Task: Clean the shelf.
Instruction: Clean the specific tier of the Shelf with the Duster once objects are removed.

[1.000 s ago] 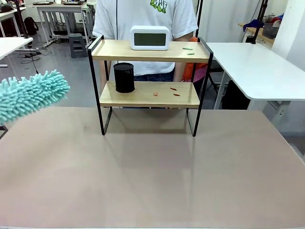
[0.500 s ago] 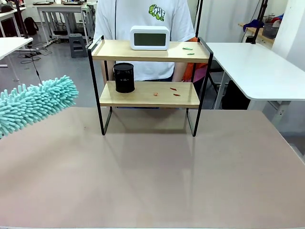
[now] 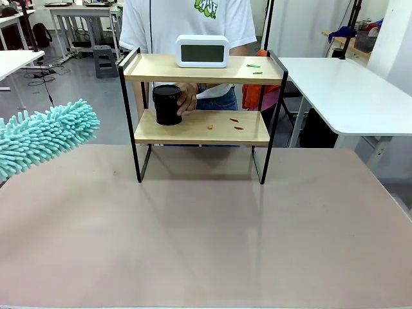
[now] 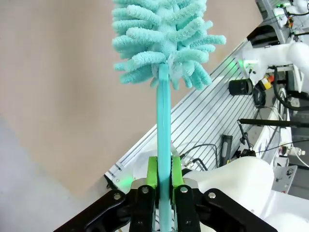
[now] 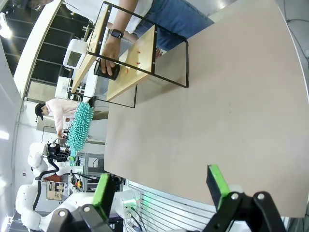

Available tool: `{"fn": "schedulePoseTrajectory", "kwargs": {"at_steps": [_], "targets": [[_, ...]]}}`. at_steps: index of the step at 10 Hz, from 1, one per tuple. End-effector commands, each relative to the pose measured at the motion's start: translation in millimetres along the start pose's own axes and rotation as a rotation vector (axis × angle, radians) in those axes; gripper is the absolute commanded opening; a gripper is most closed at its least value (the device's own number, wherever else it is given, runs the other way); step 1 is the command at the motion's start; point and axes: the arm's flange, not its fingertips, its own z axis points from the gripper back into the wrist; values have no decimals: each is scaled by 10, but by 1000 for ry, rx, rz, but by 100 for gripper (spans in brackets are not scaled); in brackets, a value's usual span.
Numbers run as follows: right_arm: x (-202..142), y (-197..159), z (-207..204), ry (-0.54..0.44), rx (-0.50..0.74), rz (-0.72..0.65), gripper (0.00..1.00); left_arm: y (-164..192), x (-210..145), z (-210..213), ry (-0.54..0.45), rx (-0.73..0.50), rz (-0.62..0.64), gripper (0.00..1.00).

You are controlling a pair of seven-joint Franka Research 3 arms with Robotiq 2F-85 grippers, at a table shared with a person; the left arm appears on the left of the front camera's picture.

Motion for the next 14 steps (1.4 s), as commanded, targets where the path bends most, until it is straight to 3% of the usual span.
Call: {"fn": "schedulePoseTrajectory", "kwargs": {"at_steps": [1,7,8,10,12,14], "targets": [[7,7,5,-7,21,23,100,-17,11,32,-6,-14,5,0],[7,7,5,-7,21,23,100,-17,11,32,-6,-14,5,0],[7,7,5,-7,21,23,100,-1,4,-2,1,0,-1,12],[7,7,5,-7,21,23,100,-502,-124,35,213,24,-250,12],[7,7,5,-7,21,23,100,-929,-21,-175,360,102,-368,12],[7,7,5,-7,21,23,100,-1287,355,-590,311,86,-408,12]]}}
